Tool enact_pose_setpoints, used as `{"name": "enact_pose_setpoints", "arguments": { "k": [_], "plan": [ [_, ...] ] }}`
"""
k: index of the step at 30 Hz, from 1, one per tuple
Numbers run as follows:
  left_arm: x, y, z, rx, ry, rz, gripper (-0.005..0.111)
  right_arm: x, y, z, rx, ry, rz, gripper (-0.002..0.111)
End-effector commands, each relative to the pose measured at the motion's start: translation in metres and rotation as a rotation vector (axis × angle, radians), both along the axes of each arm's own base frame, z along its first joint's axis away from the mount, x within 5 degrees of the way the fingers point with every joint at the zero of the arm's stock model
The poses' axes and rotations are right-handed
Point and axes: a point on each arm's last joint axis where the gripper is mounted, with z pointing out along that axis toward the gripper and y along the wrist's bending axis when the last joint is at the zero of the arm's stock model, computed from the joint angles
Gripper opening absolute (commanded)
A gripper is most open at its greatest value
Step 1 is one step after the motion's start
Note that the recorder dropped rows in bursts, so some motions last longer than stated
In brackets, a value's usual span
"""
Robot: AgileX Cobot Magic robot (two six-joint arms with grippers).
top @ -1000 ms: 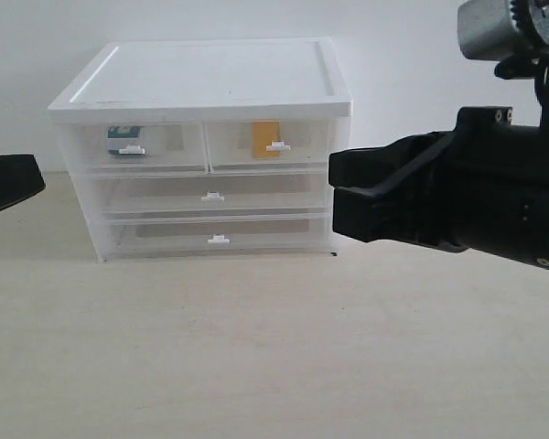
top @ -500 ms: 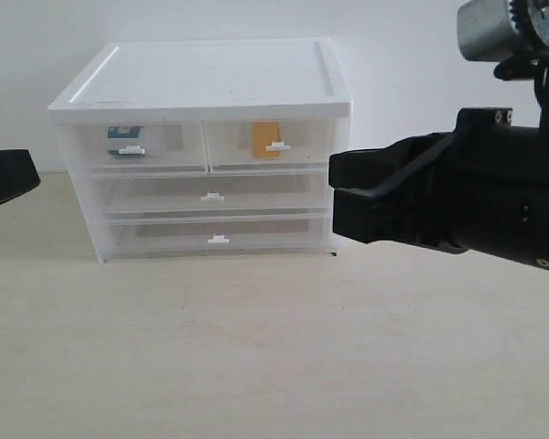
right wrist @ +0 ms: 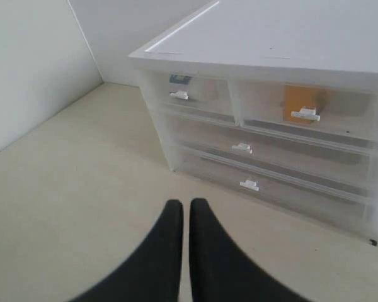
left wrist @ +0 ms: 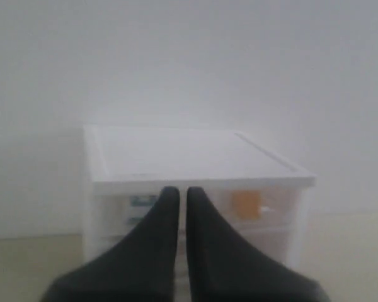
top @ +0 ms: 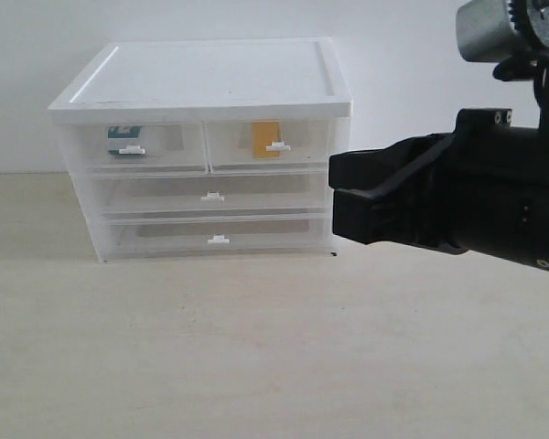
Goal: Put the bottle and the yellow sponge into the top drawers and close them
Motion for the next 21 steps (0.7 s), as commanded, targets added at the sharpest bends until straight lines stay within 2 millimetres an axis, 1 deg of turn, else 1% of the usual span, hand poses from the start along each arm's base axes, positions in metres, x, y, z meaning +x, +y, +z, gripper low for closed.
{"name": "enact_pose_setpoints", "arguments": {
  "k": [1, 3, 9, 14, 21],
  "plan": [
    [-0.023, 0.014, -0.004, -0.018, -0.079, 0.137, 0.004, -0.001, -0.001, 0.002, 0.009, -0.010, -0.001, 0.000],
    [-0.033, 0.019, -0.009, -0.030, -0.113, 0.175, 0.004, -0.001, -0.001, 0.002, 0.009, -0.010, -0.001, 0.000],
    [-0.049, 0.024, -0.025, -0.048, -0.170, 0.213, 0.004, -0.001, -0.001, 0.002, 0.009, -0.010, -0.001, 0.000],
    [-0.051, 0.025, -0.035, -0.044, -0.171, 0.225, 0.004, -0.001, -0.001, 0.002, 0.009, -0.010, -0.001, 0.000],
    [-0.051, 0.025, -0.035, 0.044, -0.190, 0.241, 0.004, -0.001, -0.001, 0.002, 0.009, -0.010, -0.001, 0.000]
  ]
}}
